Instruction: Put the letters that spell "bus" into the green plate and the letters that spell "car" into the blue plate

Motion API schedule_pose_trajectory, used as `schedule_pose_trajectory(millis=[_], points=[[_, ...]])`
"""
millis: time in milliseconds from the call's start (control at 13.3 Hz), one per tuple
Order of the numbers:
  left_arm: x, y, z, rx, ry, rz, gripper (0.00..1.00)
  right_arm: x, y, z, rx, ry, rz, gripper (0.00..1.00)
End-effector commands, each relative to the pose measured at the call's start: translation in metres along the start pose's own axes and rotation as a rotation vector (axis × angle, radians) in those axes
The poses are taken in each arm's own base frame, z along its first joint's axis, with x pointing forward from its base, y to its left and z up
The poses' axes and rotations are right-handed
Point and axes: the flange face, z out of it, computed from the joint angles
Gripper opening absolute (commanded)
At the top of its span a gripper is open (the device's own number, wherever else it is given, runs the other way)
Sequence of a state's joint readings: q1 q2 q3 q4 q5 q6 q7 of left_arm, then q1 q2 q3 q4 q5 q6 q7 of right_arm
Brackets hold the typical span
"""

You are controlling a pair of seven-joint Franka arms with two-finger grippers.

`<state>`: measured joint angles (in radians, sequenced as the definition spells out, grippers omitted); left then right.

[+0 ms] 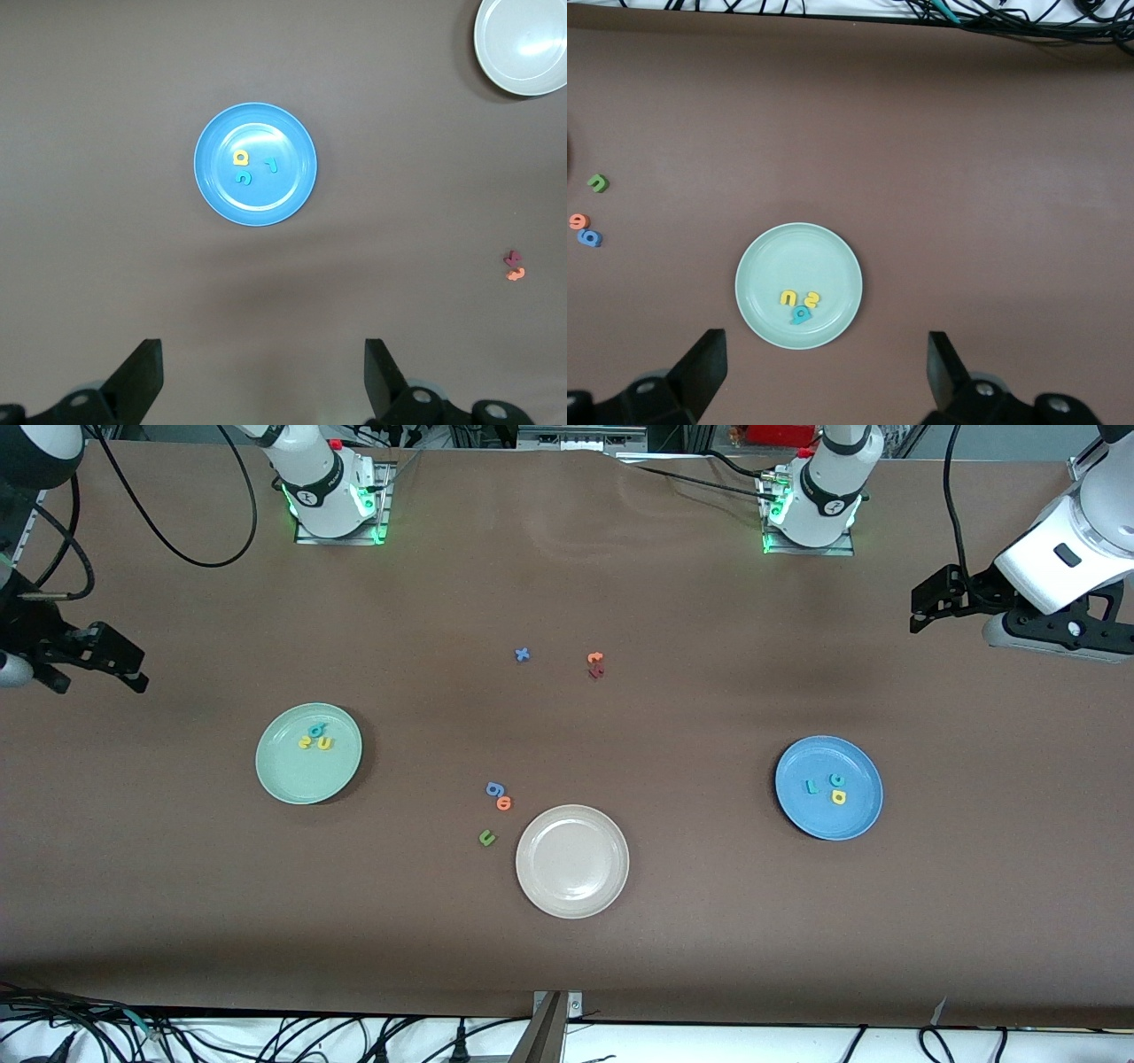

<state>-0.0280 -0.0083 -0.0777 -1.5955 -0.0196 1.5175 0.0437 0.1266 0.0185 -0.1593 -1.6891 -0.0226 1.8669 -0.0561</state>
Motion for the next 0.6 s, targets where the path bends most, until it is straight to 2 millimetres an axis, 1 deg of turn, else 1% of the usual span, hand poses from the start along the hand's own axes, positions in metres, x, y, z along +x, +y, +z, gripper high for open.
schedule_pose_trajectory(millis=[0, 150, 526], points=[[-0.0033, -0.0013, -0.0074, 0.009, 0.003, -0.012, 1.0, 0.0155, -0.0031, 0.0001, -0.029, -0.027, -0.027, 1.0], [-0.0038, -0.002, -0.0082, 0.009, 0.005, -0.013, 1.0, 0.0169, -0.0033, 0.003, -0.03, -0.03, -0.029, 1.0], [-0.0069, -0.0009, -0.0104, 0.01, 0.0, -0.001, 1.0, 0.0175, -0.0032, 0.0032, -0.032, -0.029, -0.028, 1.0]])
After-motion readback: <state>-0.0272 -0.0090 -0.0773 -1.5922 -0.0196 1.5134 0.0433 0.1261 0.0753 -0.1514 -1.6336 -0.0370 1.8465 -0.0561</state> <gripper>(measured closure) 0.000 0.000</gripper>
